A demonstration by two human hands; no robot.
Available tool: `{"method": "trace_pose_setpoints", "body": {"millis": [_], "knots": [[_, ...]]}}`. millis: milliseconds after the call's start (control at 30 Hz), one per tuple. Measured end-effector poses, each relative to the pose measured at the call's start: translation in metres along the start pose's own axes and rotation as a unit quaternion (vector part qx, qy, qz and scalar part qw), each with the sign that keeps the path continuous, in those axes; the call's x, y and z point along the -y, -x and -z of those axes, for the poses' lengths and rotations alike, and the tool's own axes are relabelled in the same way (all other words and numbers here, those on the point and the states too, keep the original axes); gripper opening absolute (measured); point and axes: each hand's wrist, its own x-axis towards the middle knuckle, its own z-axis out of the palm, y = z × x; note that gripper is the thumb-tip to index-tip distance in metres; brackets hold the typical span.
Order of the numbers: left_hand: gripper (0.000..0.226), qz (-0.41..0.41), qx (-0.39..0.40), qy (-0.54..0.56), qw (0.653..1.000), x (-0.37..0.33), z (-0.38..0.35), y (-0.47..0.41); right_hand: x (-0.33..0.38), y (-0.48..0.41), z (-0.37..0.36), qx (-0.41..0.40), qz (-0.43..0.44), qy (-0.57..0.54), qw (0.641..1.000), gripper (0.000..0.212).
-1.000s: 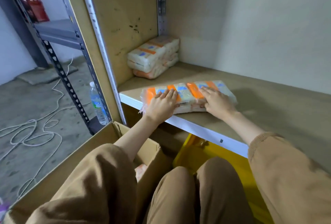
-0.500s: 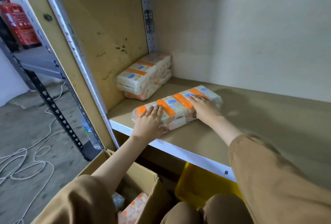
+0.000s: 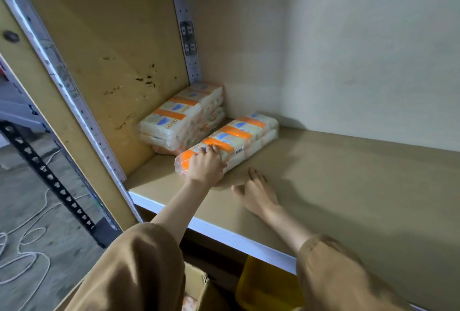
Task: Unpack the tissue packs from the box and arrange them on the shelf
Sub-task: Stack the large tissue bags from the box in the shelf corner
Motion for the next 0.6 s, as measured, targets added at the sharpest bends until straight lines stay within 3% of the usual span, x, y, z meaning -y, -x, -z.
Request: {"method": "trace_pose_setpoints", "body": {"millis": [167,333,600], "knots": [[0.037,0.015,-0.04,0.032,0.999,0.006,0.025,-0.017,0.007,-0.018,-0.006,0.012,0.007,0.006,1.0,0.068],[0.038,0.009,-0.121,0.031,0.992,0.018,0.065,-0.031,0.015,-0.032,-0.005,0.024,0.011,-0.004,1.0,0.07],[0.035,0.074,-0.216,0.022,0.973,0.065,0.118,-0.055,0.028,-0.045,-0.004,0.035,0.013,-0.018,0.999,0.067]]}}
